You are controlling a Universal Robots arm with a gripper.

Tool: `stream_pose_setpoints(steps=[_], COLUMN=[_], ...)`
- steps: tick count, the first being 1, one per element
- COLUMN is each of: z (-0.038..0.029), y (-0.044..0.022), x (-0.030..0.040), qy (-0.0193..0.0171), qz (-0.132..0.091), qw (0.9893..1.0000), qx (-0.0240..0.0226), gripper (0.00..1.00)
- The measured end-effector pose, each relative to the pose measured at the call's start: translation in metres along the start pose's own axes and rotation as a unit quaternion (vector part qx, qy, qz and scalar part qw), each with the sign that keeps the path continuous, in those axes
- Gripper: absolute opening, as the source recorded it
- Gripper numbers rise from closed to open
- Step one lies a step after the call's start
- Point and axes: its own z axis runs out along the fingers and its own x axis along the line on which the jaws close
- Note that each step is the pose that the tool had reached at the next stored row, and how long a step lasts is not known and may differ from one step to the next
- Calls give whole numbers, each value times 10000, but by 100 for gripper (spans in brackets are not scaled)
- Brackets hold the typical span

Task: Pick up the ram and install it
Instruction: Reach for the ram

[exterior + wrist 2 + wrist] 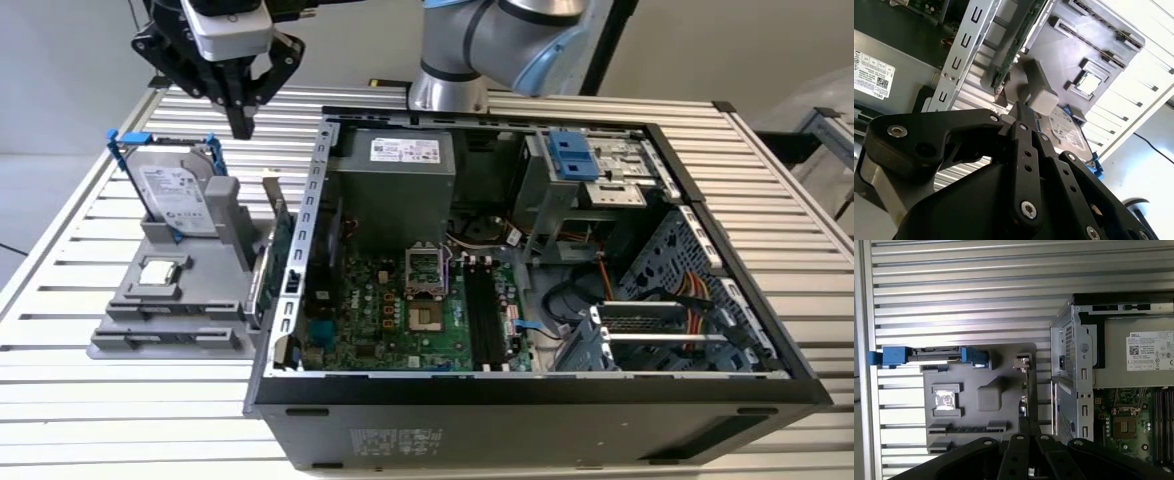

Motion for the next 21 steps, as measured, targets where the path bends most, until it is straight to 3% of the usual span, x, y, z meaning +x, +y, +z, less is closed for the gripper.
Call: stream_pose_setpoints(steps=[21], z=[11], y=[-14], x=[249], qy=[32], qz=[-88], qw=[10000], qx=[4], gripper=[0])
